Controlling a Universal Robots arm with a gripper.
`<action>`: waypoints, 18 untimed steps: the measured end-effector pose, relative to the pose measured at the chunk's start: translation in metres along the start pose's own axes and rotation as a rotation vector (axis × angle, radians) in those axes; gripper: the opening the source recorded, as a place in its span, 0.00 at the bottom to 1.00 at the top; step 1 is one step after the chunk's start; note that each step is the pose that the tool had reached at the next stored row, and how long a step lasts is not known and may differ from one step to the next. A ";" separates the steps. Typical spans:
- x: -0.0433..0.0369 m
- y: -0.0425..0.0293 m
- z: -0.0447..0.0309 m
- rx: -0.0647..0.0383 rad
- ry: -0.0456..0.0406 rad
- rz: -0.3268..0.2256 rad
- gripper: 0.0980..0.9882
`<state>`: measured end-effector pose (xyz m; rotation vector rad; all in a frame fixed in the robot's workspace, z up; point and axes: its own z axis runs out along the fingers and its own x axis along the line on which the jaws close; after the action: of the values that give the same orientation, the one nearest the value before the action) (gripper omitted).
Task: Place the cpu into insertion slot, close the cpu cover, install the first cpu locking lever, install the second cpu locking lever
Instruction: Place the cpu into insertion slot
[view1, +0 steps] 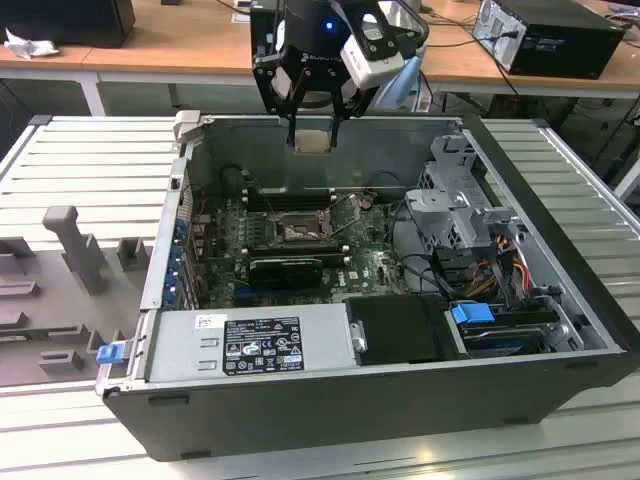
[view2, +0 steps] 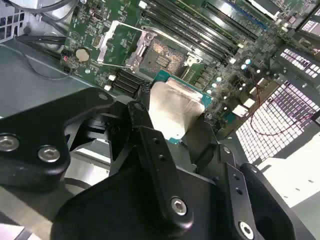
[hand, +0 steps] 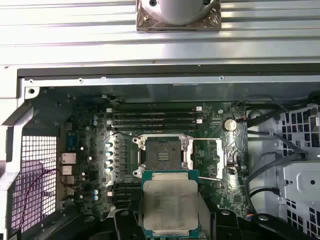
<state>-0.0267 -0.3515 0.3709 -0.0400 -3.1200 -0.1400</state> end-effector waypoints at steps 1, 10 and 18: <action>0.0000 0.0000 0.0000 0.000 -0.0004 0.004 0.48; 0.0000 0.0000 0.0005 0.000 -0.0106 0.118 0.48; 0.0057 -0.0002 0.0007 -0.001 -0.0152 0.170 0.48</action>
<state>-0.0325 -0.3515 0.3703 -0.3062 -3.1130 -0.1383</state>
